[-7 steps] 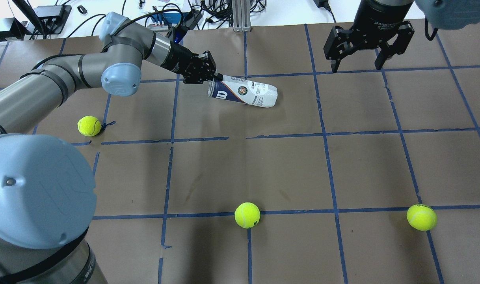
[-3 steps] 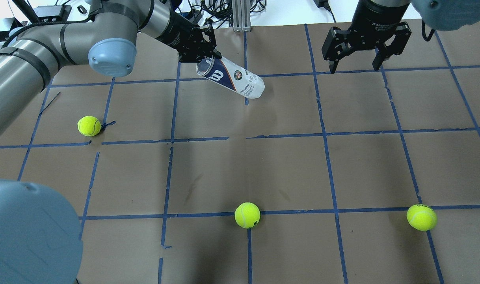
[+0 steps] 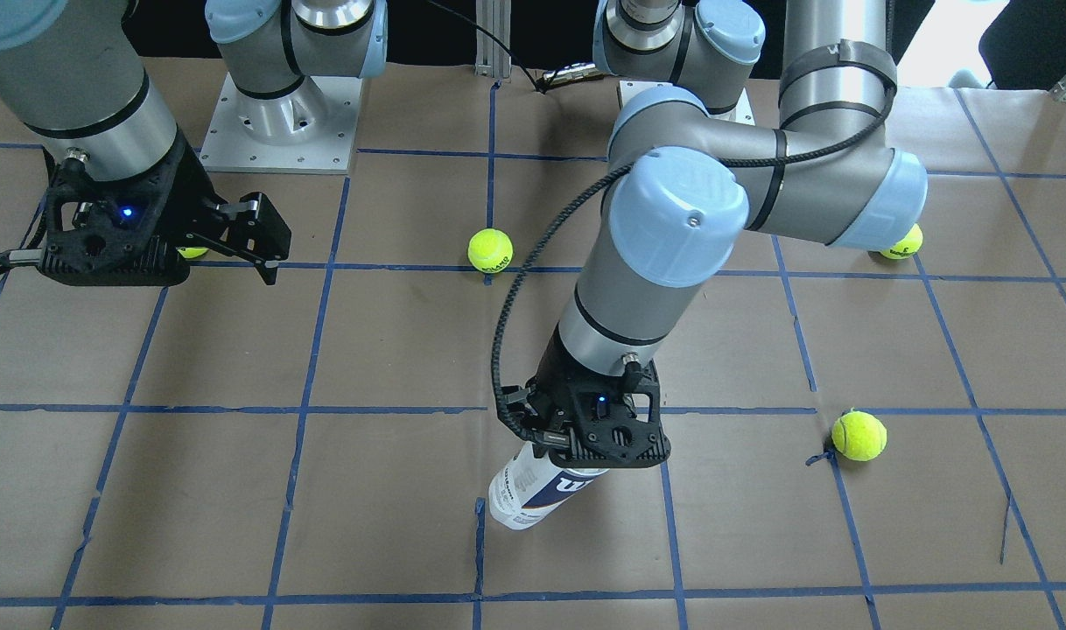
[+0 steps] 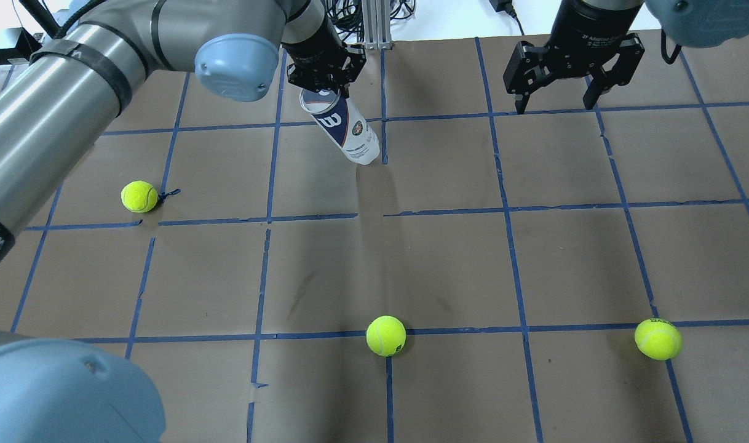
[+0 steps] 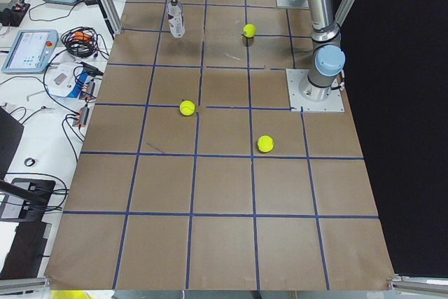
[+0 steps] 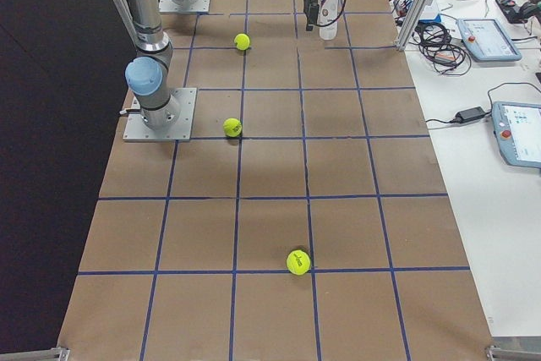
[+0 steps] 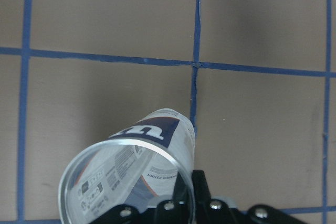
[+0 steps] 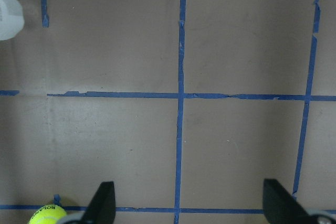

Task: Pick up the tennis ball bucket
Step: 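Lift and rotate the can upright with the left gripper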

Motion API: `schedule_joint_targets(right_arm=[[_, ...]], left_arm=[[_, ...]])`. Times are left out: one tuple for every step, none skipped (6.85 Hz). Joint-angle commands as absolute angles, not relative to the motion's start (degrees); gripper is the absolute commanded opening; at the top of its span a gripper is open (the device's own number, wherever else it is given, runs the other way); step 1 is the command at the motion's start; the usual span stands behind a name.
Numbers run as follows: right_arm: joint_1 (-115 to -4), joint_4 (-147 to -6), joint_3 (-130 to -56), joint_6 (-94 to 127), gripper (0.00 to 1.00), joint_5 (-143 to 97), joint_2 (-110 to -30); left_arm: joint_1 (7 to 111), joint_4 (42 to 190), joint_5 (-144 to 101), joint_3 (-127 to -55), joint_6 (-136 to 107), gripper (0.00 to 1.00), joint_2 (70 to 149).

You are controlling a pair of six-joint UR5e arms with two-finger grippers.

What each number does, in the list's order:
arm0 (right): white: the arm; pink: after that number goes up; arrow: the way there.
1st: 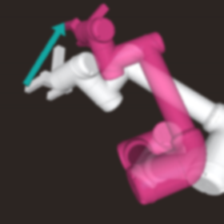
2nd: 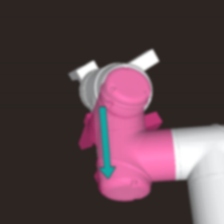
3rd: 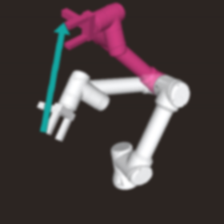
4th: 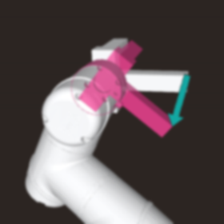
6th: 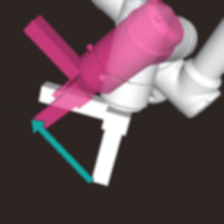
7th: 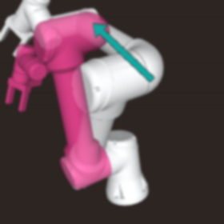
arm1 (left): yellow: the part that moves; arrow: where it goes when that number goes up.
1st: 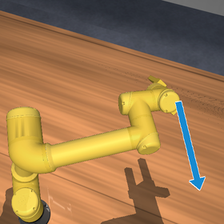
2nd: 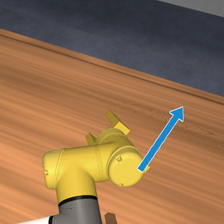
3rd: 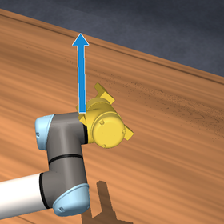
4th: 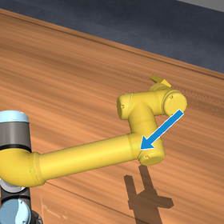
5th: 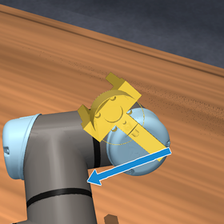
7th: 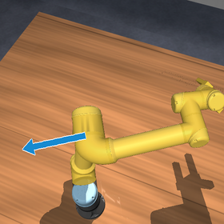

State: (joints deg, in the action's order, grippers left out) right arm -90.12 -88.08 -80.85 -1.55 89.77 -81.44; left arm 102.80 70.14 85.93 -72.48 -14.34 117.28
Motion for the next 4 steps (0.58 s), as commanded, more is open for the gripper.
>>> schedule_joint_targets(right_arm=[[-90.09, -87.81, -81.03, -1.58, 1.00, 89.74, -81.39], [-90.09, -87.89, -81.04, -1.67, 1.00, 89.74, -81.39], [-90.09, -87.72, -81.04, -1.67, 1.00, 89.65, -81.30], [-90.00, -87.63, -81.04, -1.76, 1.00, 89.74, -81.30]], left_arm=[[106.16, 78.92, 98.06, -66.80, -5.12, 0.05, 119.35], [106.17, 78.23, 97.48, -66.80, -5.88, 0.05, 120.75], [106.17, 78.05, 96.60, -66.80, -7.19, 0.05, 122.59], [106.26, 76.92, 96.24, -66.54, -7.21, 0.07, 123.22]])
